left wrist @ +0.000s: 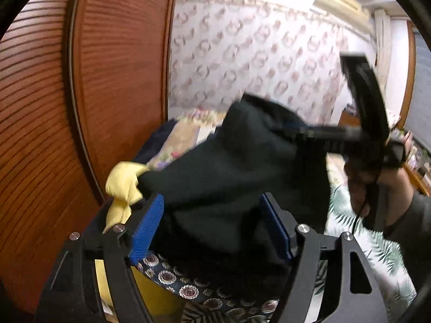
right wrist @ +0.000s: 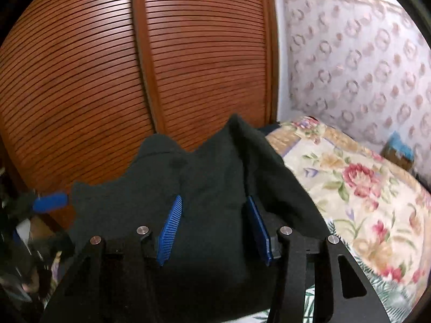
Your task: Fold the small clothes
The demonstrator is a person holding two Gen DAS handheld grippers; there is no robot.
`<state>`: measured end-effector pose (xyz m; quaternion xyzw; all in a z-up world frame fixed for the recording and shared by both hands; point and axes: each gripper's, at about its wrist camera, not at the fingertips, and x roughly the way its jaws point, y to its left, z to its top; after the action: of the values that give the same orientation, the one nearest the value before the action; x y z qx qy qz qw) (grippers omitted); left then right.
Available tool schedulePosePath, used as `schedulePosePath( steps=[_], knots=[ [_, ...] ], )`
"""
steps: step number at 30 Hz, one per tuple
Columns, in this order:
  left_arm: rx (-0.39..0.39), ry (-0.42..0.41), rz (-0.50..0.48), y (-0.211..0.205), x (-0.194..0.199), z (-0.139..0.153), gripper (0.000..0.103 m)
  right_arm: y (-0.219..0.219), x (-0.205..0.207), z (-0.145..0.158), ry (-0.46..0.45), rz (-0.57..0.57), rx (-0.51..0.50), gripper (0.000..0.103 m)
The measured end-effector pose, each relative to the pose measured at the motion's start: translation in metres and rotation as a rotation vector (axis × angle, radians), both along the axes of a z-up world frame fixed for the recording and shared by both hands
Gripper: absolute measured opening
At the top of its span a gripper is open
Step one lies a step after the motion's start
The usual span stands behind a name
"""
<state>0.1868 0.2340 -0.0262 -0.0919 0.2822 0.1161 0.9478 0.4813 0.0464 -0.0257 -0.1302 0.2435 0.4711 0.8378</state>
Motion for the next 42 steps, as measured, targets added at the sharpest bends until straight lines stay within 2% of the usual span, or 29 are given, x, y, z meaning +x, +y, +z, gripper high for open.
schedulePosePath(
  steps=[2,6,12,17,22,27,33,36,39,40,42],
  knots=[
    [-0.014,0.023,0.002,0.004,0.003,-0.009,0.074,0.006,0.01,-0.005,0.004,-0.008,0.003,0.052],
    [-0.023,0.024,-0.002,0.003,0.0,-0.009,0.074,0.003,0.019,-0.019,0.04,-0.018,0.01,0.053],
    [-0.004,0.003,-0.008,-0.007,-0.011,0.004,0.074,-0.004,0.003,-0.011,0.03,-0.05,0.023,0.053],
    [0.025,-0.031,-0.027,-0.016,-0.019,0.02,0.074,-0.028,-0.037,0.001,-0.011,-0.09,0.041,0.053],
    [0.063,-0.061,-0.057,-0.04,-0.032,0.033,0.074,-0.07,-0.084,0.015,-0.04,-0.136,0.105,0.053],
    [0.083,-0.093,-0.095,-0.067,-0.046,0.048,0.075,-0.113,-0.132,0.023,-0.06,-0.171,0.128,0.053],
    [0.084,-0.118,-0.154,-0.1,-0.061,0.06,0.081,-0.154,-0.187,0.03,-0.102,-0.223,0.122,0.054],
    [0.087,-0.126,-0.19,-0.117,-0.07,0.065,0.086,-0.176,-0.215,0.032,-0.12,-0.261,0.123,0.057],
    [0.099,-0.137,-0.221,-0.136,-0.078,0.068,0.094,-0.196,-0.246,0.033,-0.133,-0.296,0.135,0.062],
    [0.103,-0.139,-0.232,-0.142,-0.081,0.069,0.1,-0.202,-0.254,0.034,-0.137,-0.309,0.141,0.063],
    [0.103,-0.147,-0.26,-0.155,-0.086,0.071,0.102,-0.214,-0.27,0.034,-0.14,-0.343,0.149,0.072]
  ],
)
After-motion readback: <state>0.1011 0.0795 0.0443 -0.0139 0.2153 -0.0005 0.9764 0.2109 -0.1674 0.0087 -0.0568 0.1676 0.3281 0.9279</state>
